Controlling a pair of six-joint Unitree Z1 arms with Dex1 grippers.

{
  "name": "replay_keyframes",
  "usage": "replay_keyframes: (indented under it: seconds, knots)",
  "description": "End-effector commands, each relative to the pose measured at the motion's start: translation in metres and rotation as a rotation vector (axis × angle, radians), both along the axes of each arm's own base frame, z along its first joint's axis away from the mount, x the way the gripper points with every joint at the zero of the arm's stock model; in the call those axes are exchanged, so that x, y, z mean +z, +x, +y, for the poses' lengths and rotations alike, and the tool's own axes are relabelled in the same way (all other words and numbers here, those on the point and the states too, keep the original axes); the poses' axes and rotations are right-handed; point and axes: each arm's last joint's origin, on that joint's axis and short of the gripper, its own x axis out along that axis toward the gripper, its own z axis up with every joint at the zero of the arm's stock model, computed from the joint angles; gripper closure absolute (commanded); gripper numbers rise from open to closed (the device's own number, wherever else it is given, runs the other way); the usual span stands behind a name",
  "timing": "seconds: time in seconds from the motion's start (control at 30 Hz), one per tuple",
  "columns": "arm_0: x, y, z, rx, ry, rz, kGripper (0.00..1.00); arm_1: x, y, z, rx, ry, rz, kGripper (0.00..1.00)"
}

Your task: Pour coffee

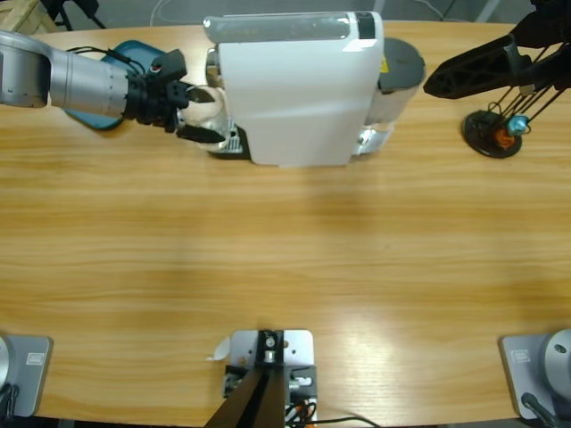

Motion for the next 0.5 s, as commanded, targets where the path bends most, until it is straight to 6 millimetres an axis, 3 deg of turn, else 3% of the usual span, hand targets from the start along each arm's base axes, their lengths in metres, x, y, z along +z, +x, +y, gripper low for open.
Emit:
replay_keyframes:
  seconds: [0.03, 0.5]
  knots:
    - [-0.0151, 0.0068, -0.0120, -0.011, 0.027, 0.047, 1.000, -0.0120, 0.0069, 0.0029, -0.008, -0.045, 0.024, 0.000]
    - [-0.0158, 0.0079, -0.0168, -0.005, 0.033, 0.068, 1.000, -0.0160, 0.0085, 0.0050, -0.007, -0.049, 0.032, 0.000]
